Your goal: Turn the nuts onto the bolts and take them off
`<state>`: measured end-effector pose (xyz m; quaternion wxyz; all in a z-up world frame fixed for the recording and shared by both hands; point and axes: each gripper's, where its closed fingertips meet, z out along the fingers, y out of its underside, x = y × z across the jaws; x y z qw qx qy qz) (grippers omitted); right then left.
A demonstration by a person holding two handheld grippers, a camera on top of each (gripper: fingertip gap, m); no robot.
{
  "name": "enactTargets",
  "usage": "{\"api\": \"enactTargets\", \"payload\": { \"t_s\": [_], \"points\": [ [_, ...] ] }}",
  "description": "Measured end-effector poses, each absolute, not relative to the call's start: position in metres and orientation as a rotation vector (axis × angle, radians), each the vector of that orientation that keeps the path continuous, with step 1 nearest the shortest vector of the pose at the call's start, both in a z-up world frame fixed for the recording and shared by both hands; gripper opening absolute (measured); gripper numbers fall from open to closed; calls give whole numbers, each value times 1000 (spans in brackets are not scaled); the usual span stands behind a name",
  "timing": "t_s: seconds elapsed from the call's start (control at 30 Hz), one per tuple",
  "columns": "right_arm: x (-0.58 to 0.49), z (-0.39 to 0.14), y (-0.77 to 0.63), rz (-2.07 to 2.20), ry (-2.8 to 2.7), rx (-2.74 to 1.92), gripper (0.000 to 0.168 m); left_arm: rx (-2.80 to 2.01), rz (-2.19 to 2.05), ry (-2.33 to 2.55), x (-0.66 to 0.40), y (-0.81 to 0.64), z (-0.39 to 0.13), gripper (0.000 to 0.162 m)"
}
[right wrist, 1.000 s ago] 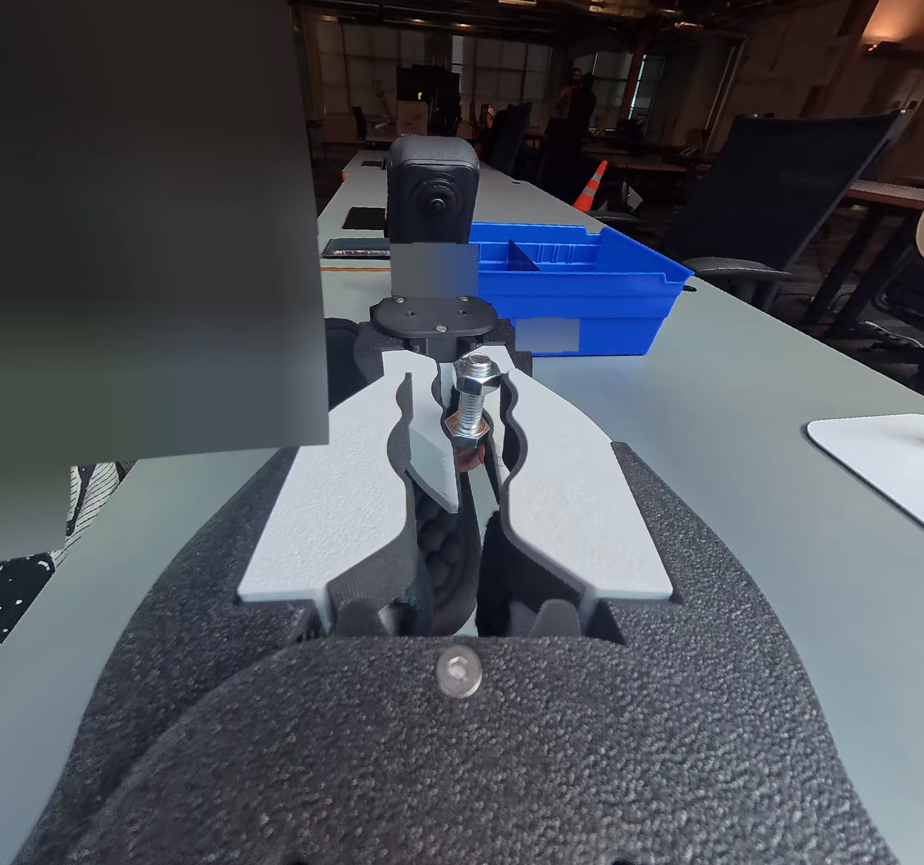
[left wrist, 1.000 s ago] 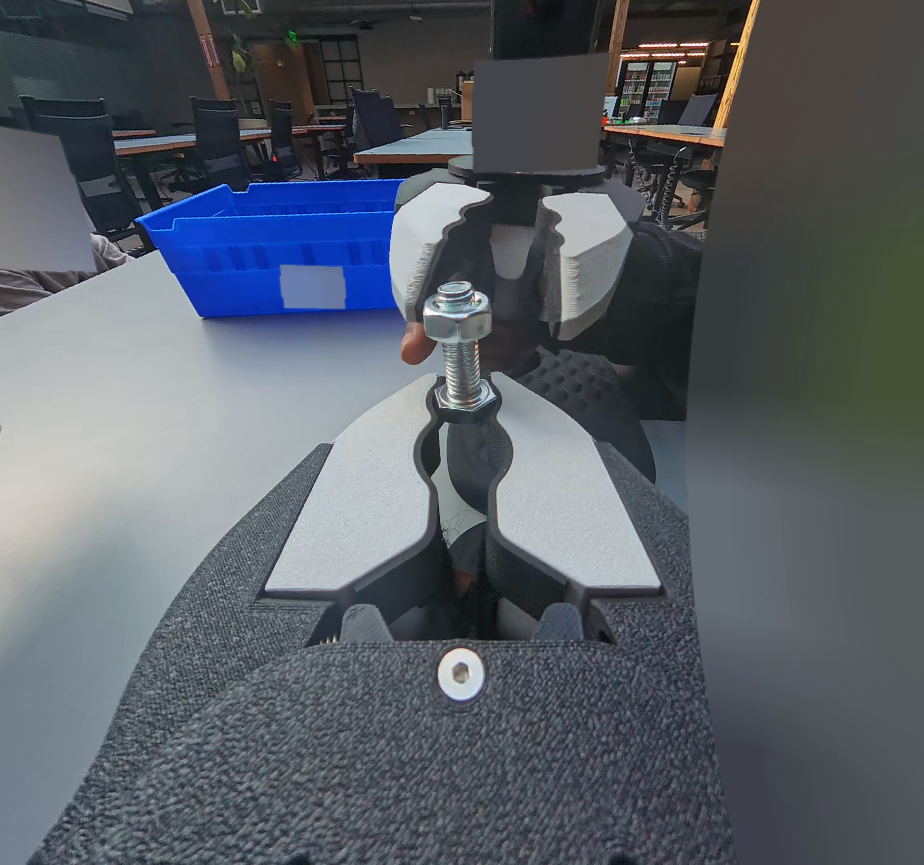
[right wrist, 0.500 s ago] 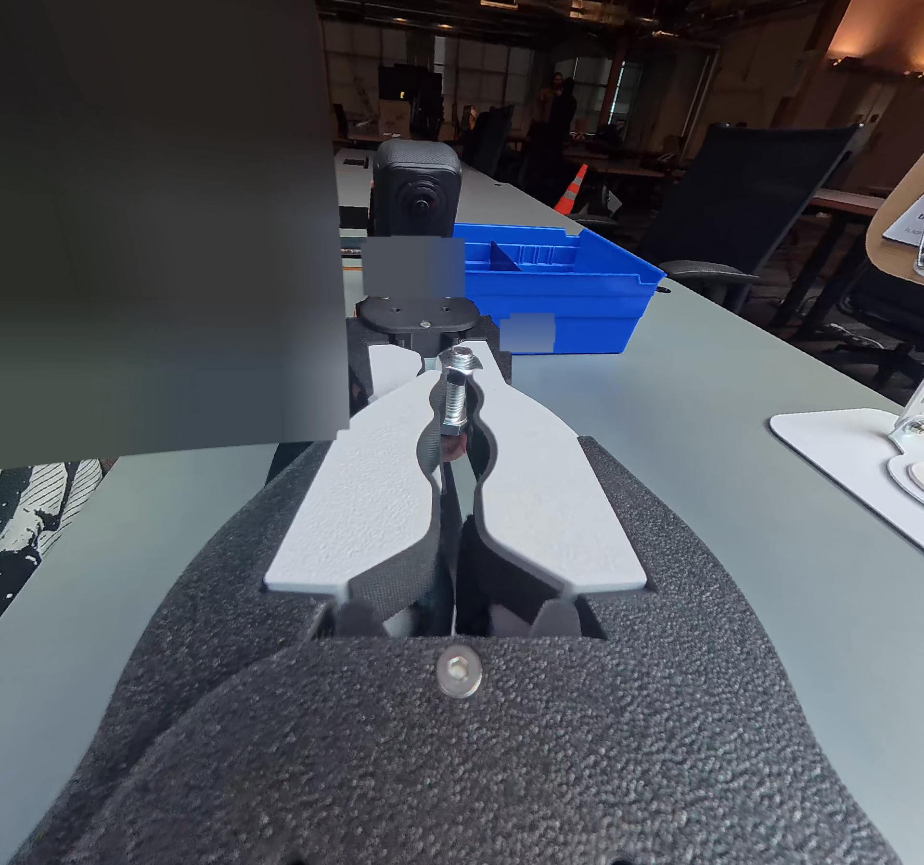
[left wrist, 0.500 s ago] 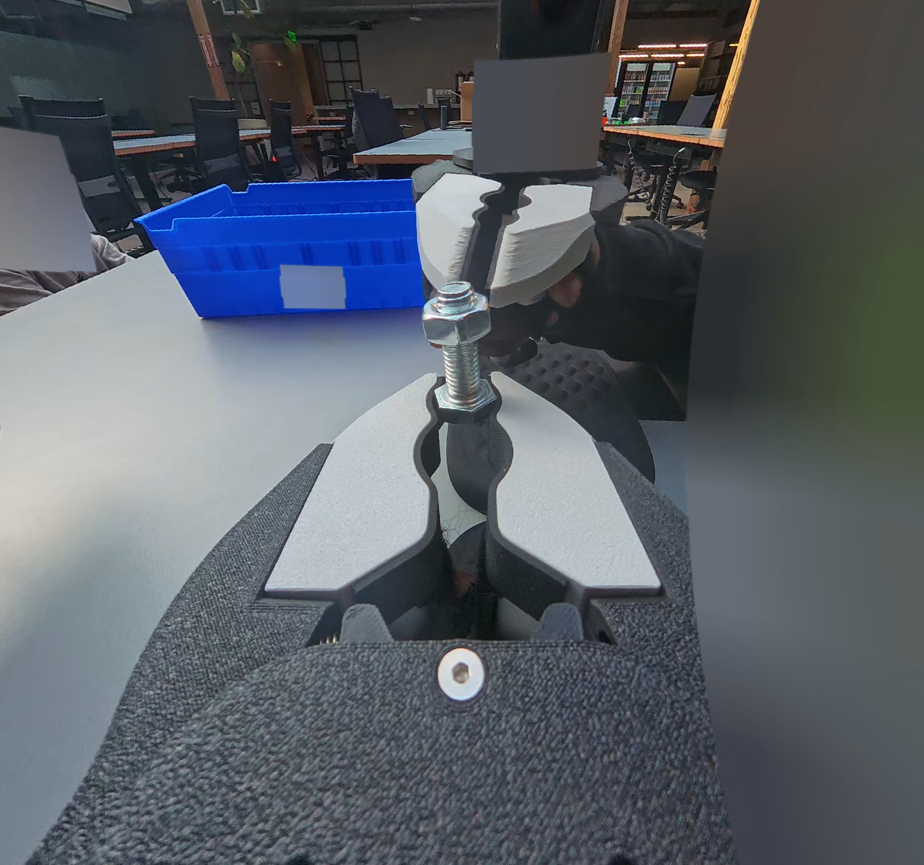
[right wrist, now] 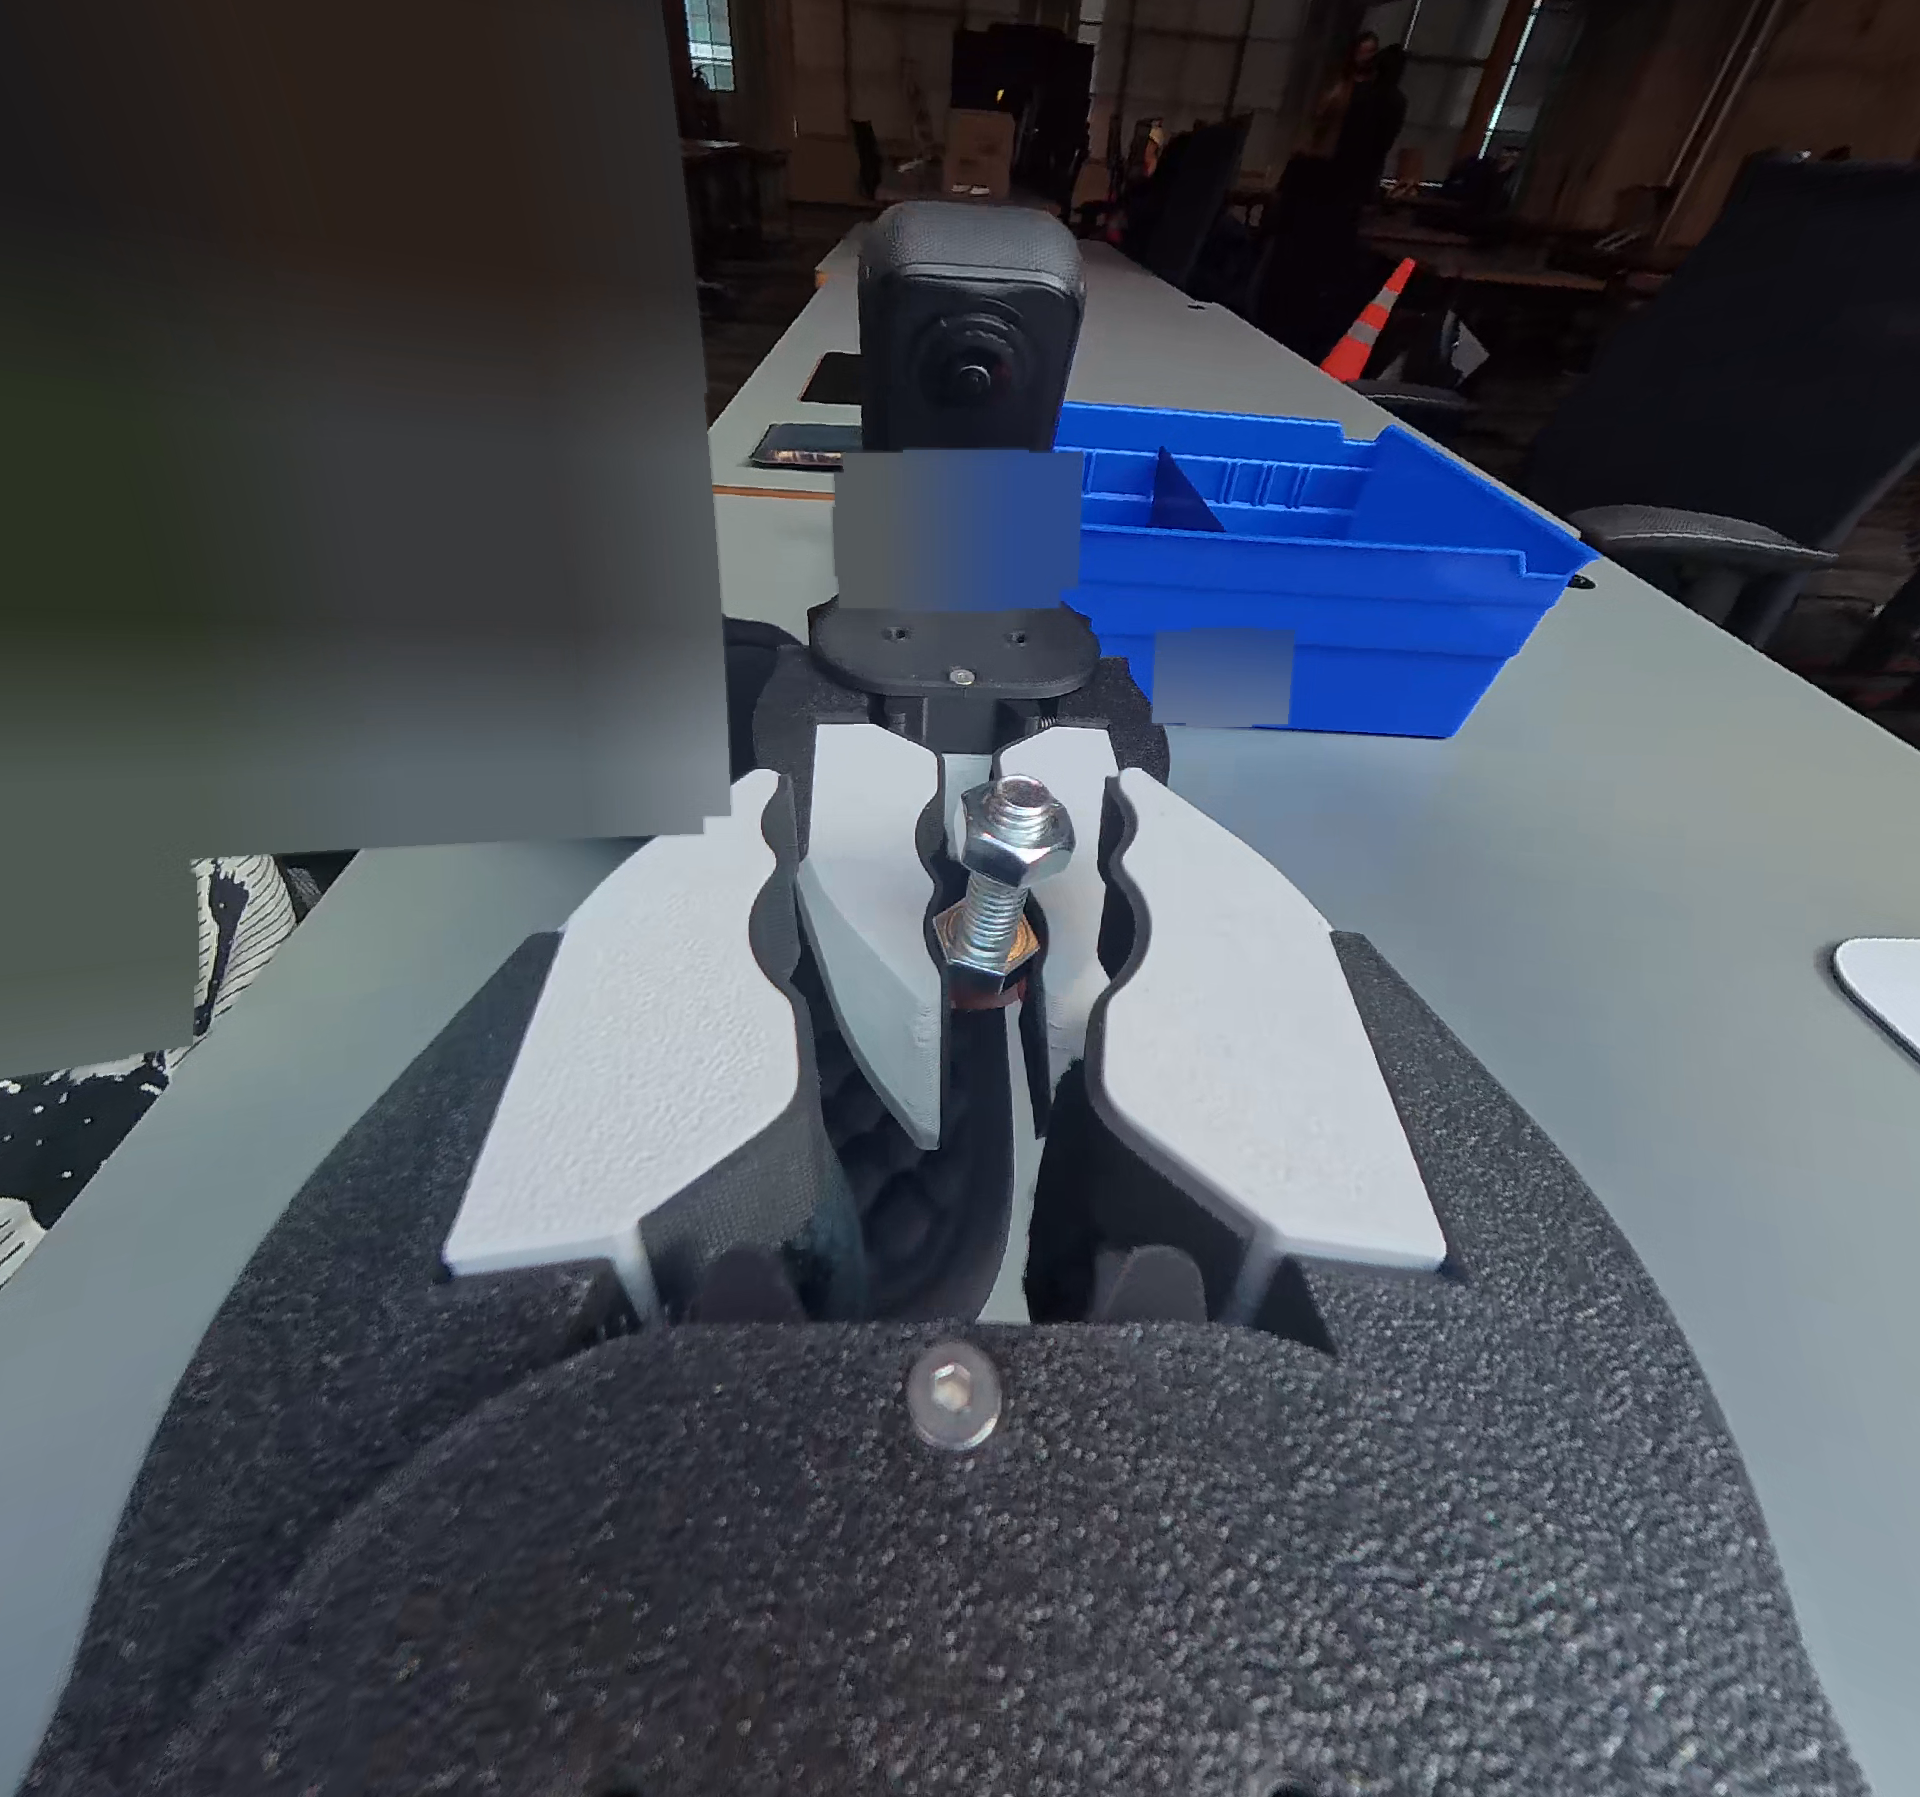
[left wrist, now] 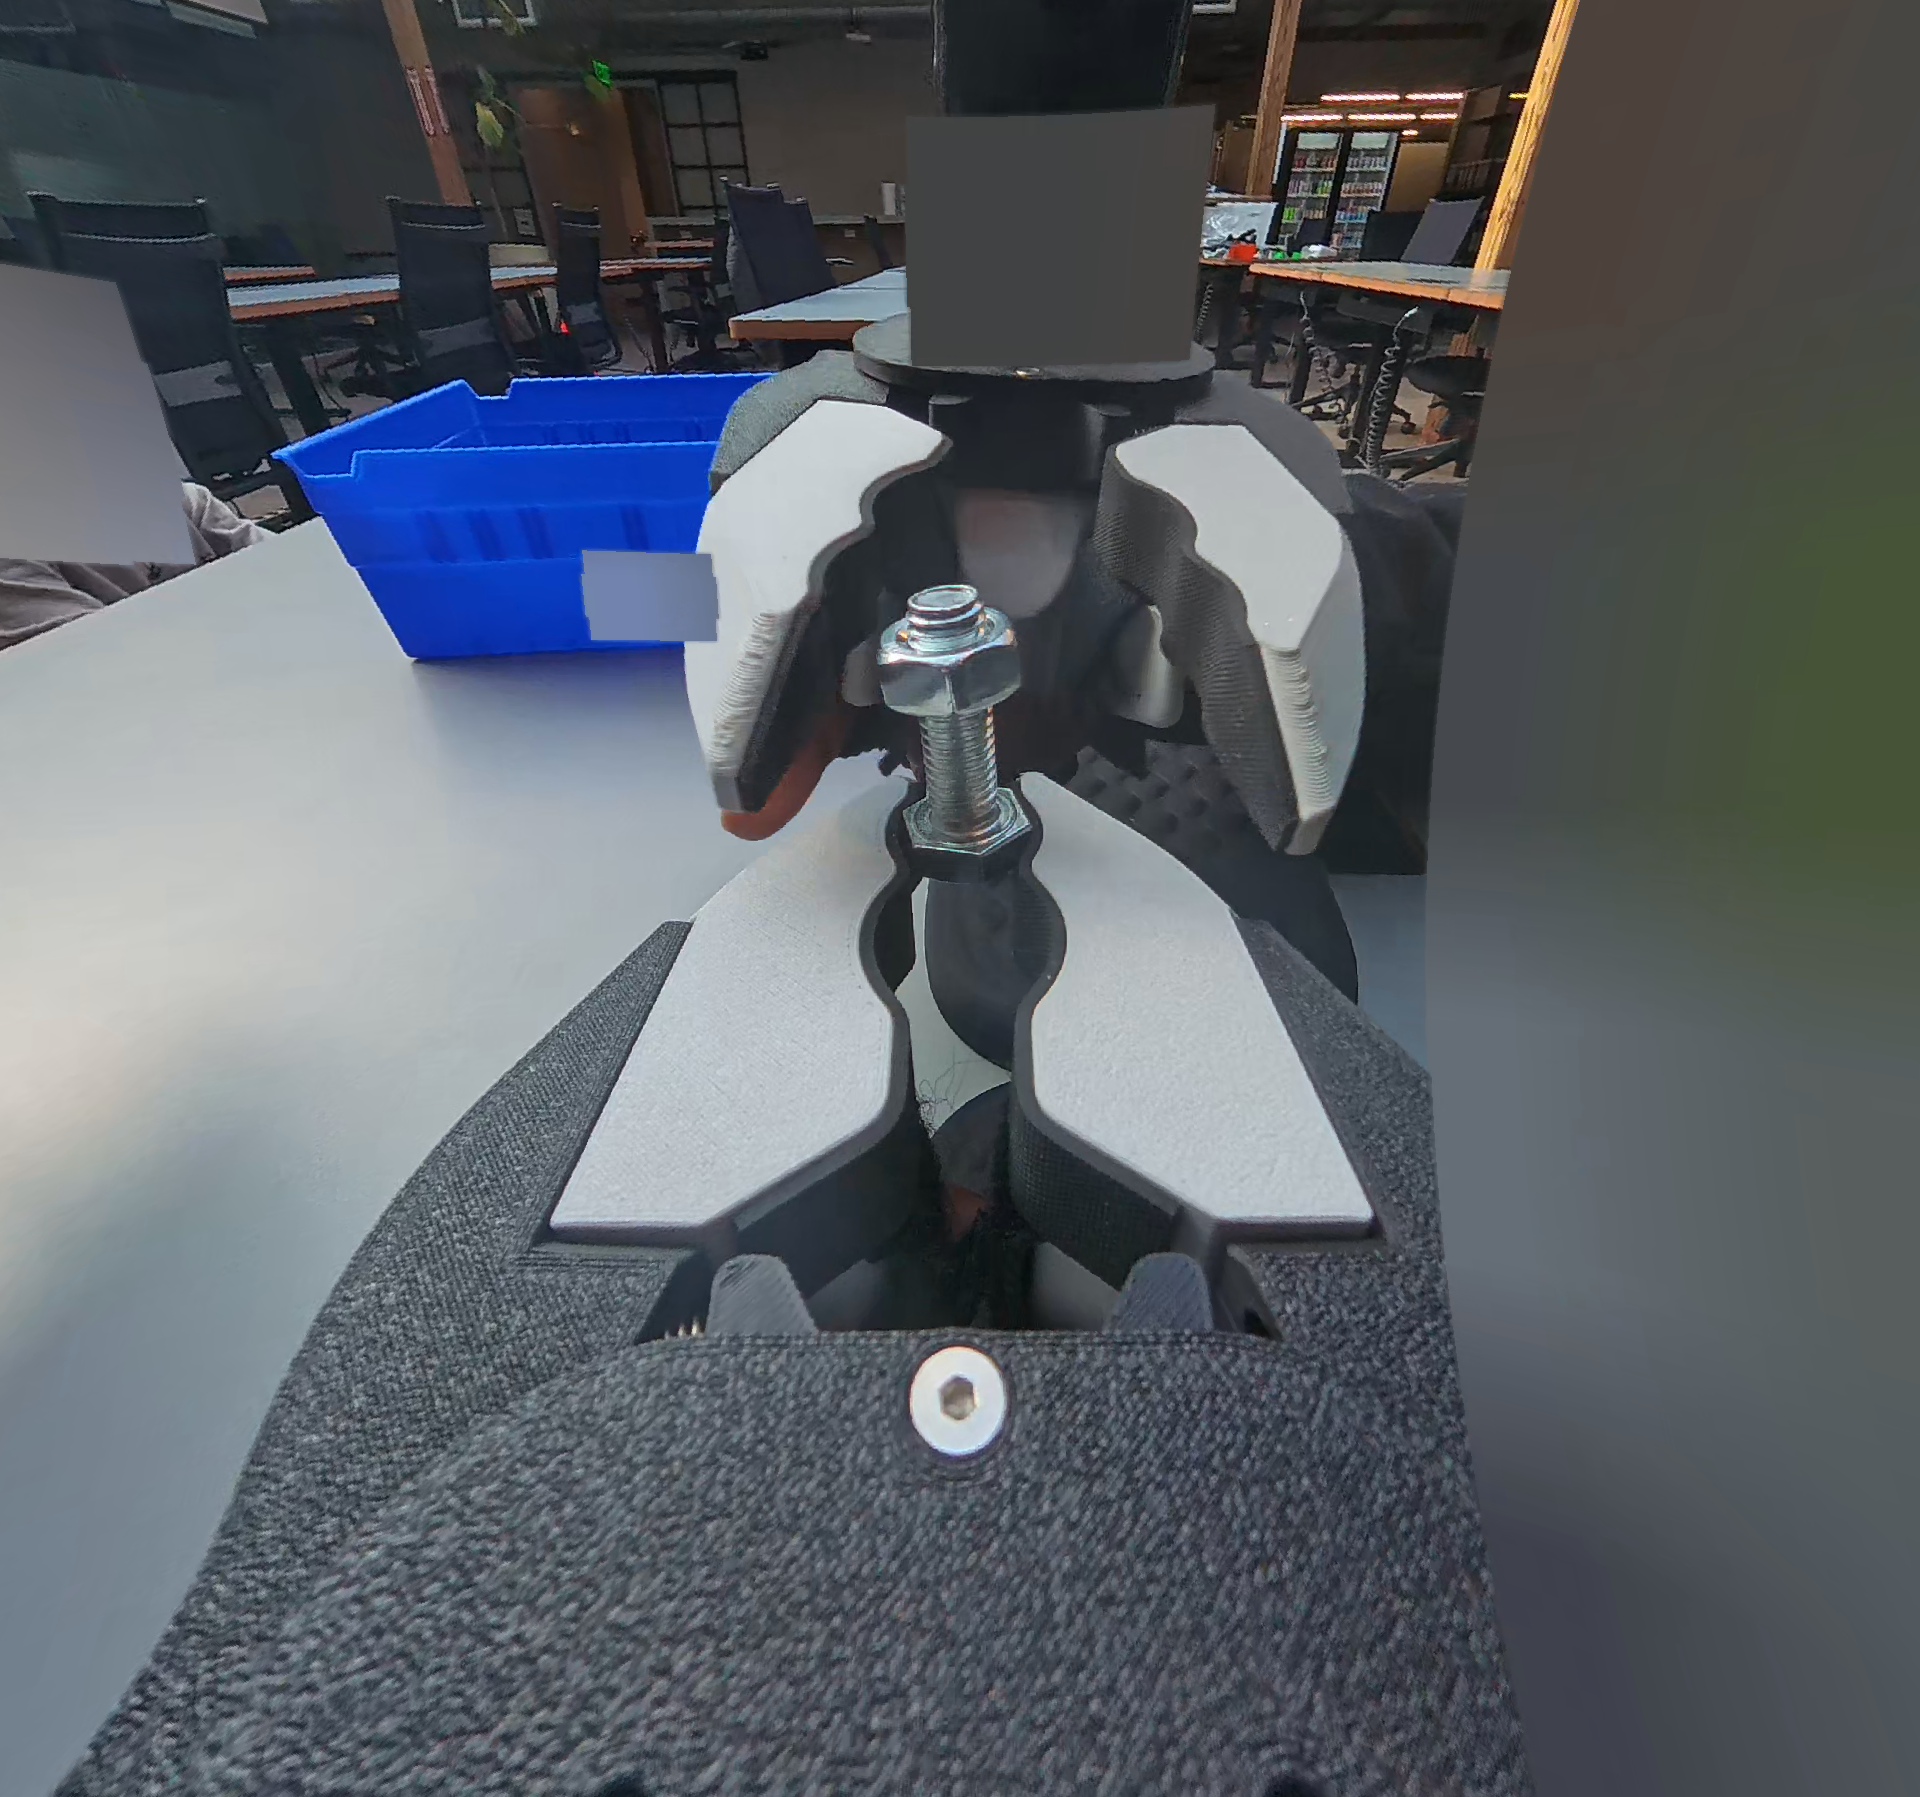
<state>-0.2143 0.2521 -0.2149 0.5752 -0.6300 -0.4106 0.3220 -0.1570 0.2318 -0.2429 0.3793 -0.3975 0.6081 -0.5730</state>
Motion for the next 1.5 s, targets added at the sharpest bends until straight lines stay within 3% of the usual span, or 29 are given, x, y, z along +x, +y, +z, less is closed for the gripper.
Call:
{"api": "enactTargets", "payload": {
  "t_s": [0.33, 0.6, 0.93, 1.13, 1.33, 1.5],
  "points": [
    [-201, -212, 249, 724, -885, -1459, 35, -1018, -1465, 1547, -157, 233, -243, 14],
    [-193, -211, 246, 682, -843, -1462, 28, -1017, -1462, 1549, -157, 233, -243, 14],
    [-184, -207, 245, 651, -788, -1451, 4, -1017, -1460, 1549, -157, 233, -243, 14],
    [-182, -205, 242, 664, -817, -1444, 16, -1015, -1458, 1552, -158, 233, -243, 14],
    [-195, -205, 250, 734, -869, -1448, 51, -1012, -1454, 1558, -158, 233, -243, 14],
    [-211, -213, 253, 757, -952, -1464, 55, -1013, -1457, 1559, -158, 233, -244, 14]
  ]
}}
